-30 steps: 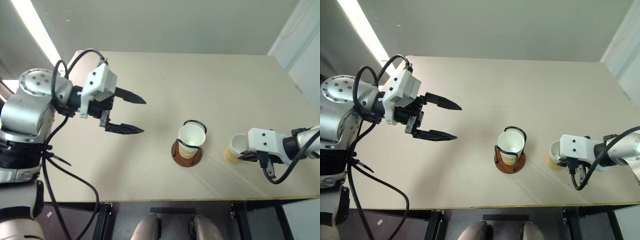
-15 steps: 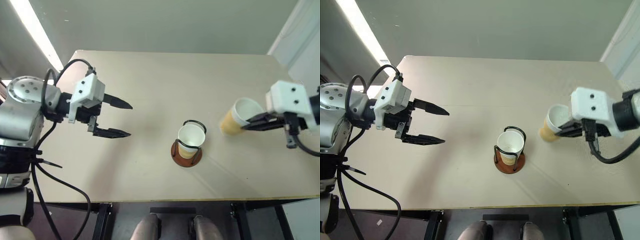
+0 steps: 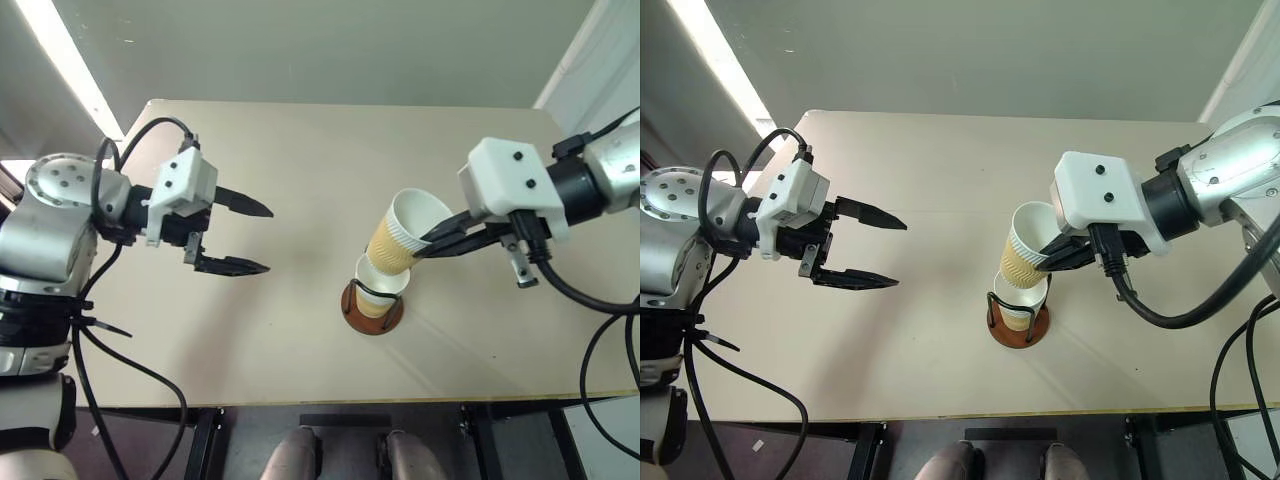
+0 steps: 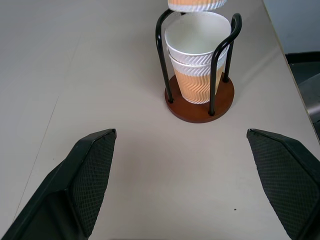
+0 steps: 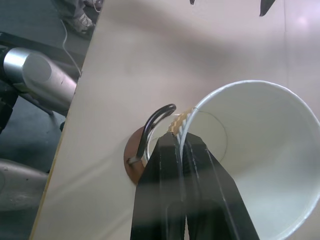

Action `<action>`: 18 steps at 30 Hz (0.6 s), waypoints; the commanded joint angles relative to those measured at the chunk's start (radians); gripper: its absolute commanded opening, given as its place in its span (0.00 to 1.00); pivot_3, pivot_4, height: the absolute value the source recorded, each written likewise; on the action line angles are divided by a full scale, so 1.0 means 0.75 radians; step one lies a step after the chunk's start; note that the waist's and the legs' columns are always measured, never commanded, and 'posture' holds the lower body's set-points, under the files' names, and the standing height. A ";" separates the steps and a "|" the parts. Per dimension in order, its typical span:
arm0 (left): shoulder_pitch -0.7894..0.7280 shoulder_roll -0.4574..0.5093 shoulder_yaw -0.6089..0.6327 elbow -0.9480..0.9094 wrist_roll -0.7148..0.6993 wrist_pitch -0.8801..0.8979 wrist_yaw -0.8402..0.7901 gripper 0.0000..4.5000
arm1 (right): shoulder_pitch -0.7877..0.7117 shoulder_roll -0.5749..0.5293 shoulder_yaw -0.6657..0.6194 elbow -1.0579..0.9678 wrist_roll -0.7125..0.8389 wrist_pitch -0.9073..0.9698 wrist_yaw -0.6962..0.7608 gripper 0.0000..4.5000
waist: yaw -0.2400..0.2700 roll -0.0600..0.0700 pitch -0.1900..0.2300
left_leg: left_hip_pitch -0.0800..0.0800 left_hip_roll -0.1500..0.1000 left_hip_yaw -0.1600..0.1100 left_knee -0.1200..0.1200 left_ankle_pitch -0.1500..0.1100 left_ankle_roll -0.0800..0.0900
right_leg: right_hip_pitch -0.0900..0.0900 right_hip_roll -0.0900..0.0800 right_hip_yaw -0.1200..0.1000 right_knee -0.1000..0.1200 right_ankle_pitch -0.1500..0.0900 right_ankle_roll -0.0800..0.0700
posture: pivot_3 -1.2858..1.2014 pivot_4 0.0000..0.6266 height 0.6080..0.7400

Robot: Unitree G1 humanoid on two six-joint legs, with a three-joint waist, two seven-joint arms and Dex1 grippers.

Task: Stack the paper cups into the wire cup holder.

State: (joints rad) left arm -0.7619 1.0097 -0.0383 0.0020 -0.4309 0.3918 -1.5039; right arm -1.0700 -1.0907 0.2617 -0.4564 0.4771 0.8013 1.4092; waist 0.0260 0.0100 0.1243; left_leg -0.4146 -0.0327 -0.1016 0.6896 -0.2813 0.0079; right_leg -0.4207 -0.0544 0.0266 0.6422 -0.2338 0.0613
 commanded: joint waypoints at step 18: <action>-0.023 0.002 0.031 -0.080 -0.019 0.050 0.021 1.00 | 0.086 0.102 0.118 -0.028 -0.204 -0.146 -0.004 0.01 | -0.002 0.000 0.000 | 0.000 0.000 0.000 0.000 0.000 0.000 | 0.000 0.000 0.000 0.000 0.000 0.000 | 0.52 0.24 1.00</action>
State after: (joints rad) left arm -0.7618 1.0084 -0.0382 -0.0308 -0.4331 0.4256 -1.4971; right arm -0.9776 -1.0222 0.3418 -0.4716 0.3516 0.7077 1.4187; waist 0.0245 0.0100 0.1243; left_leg -0.4144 -0.0325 -0.1013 0.6895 -0.2813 0.0077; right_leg -0.4207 -0.0544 0.0267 0.6426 -0.2338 0.0613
